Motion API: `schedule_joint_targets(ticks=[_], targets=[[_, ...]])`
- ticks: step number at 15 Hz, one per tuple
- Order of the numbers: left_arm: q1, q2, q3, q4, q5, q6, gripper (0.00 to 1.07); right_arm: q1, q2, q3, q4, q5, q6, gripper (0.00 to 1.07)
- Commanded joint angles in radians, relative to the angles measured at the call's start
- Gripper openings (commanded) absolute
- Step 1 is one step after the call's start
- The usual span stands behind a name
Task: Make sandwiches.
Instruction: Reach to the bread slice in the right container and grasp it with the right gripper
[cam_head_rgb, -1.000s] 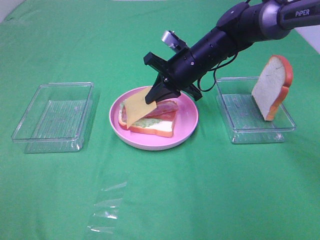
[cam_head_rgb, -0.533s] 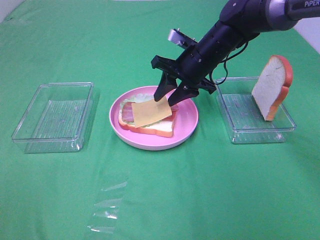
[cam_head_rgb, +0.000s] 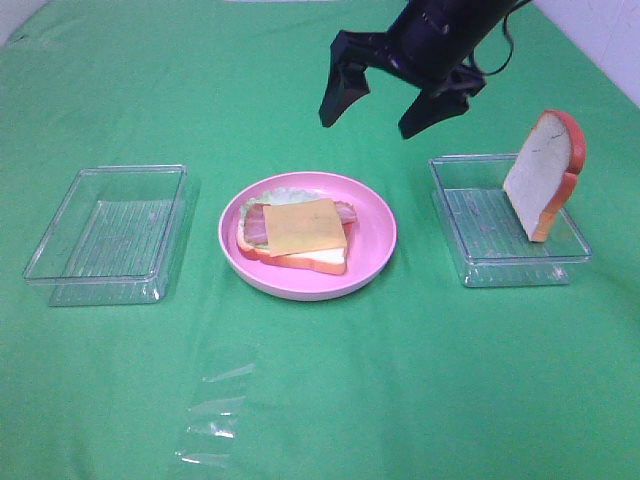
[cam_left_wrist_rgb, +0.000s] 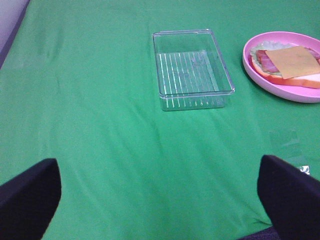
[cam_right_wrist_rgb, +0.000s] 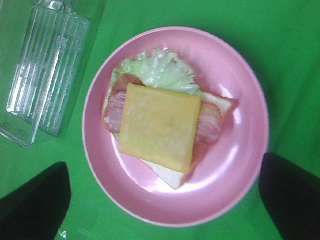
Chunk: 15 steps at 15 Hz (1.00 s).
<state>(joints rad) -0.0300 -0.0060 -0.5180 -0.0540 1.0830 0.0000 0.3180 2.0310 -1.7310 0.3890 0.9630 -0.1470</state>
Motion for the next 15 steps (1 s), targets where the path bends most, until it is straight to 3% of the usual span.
schedule_joint_targets(ticks=[1,4,7,8,15], targets=[[-0.001,-0.021,0.001,-0.004,-0.005,-0.006,0.99,-0.041,-0.027,-0.113,-0.228,0.168,0.164,0.98],[-0.001,-0.021,0.001,-0.004,-0.005,-0.006,0.99,-0.134,-0.021,-0.195,-0.335,0.279,0.187,0.98],[-0.001,-0.021,0.001,-0.004,-0.005,-0.006,0.99,-0.324,0.028,-0.199,-0.299,0.268,0.184,0.98],[-0.001,-0.021,0.001,-0.004,-0.005,-0.006,0.99,-0.349,0.051,-0.199,-0.296,0.273,0.183,0.98],[-0.001,-0.021,0.001,-0.004,-0.005,-0.006,0.99,-0.371,0.181,-0.200,-0.298,0.255,0.169,0.98]])
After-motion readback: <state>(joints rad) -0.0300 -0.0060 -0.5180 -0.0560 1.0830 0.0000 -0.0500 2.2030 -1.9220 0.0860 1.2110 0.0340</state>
